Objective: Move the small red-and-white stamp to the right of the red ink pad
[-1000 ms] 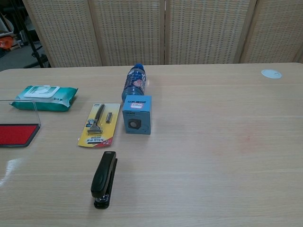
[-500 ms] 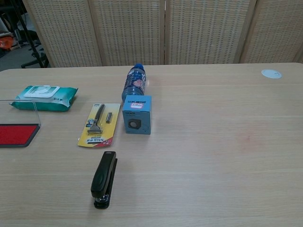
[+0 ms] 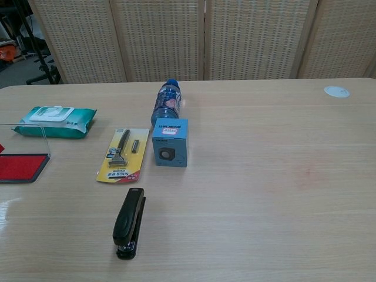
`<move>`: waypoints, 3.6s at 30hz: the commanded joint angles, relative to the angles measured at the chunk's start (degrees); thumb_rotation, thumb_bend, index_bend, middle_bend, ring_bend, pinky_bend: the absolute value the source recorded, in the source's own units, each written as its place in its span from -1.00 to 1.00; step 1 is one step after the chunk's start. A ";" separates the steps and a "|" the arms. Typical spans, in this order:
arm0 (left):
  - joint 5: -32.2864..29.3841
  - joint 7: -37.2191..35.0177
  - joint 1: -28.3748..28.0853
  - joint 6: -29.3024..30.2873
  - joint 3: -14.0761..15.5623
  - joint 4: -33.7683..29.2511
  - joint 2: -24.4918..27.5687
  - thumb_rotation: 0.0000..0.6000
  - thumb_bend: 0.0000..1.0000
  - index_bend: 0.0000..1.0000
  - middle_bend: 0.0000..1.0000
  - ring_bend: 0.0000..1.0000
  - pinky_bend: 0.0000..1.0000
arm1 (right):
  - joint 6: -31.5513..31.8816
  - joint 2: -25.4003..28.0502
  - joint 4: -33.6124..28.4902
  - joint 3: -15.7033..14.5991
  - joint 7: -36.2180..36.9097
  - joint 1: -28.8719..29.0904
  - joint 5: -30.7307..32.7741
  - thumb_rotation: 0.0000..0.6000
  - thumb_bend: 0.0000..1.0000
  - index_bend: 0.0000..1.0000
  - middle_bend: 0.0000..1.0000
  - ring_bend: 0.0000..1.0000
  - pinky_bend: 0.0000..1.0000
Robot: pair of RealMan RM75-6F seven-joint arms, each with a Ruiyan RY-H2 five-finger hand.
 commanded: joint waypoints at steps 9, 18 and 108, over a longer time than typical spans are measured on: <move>-3.18 3.68 -1.11 -2.94 -0.28 0.21 -2.66 1.00 -0.15 0.21 1.00 0.83 0.82 | -0.16 0.30 0.35 0.09 1.27 0.04 0.33 1.00 -1.00 -1.00 -1.00 -1.00 -1.00; -2.80 4.98 -1.45 -2.22 0.07 2.58 -5.08 1.00 -0.15 0.21 1.00 0.83 0.82 | 0.17 0.36 0.68 0.26 2.39 -0.07 0.54 1.00 -1.00 -1.00 -1.00 -1.00 -1.00; -12.93 28.92 -6.11 -0.98 -1.68 -16.09 -5.22 1.00 -0.17 0.24 1.00 0.83 0.82 | 1.21 0.79 1.63 0.29 6.27 -0.36 -0.05 1.00 -1.00 -1.00 -1.00 -1.00 -1.00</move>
